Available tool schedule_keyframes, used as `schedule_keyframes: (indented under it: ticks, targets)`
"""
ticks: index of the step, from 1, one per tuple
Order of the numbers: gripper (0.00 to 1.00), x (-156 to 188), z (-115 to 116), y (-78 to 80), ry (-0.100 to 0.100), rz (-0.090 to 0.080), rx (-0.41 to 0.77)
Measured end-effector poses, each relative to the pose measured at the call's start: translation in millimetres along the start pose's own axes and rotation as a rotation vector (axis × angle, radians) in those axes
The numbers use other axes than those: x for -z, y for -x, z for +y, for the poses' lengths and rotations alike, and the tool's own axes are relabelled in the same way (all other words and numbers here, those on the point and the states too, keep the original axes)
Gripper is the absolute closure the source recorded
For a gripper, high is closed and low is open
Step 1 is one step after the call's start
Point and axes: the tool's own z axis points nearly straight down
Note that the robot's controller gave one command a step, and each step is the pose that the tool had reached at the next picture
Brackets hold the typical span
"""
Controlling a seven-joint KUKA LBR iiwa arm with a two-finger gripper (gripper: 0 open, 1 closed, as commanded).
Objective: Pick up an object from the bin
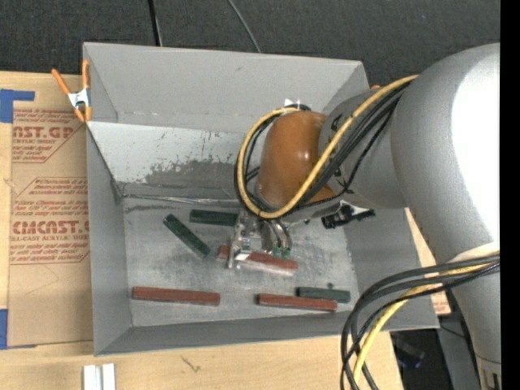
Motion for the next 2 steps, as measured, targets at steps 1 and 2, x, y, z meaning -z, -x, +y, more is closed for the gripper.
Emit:
schedule_keyframes:
  ticks: [1,2]
  targets:
    - [1.0,0,0,0.0,0.0,0.0,0.0]
    - [1.0,191,-5,-4.0,-0.003,0.003,-0.006]
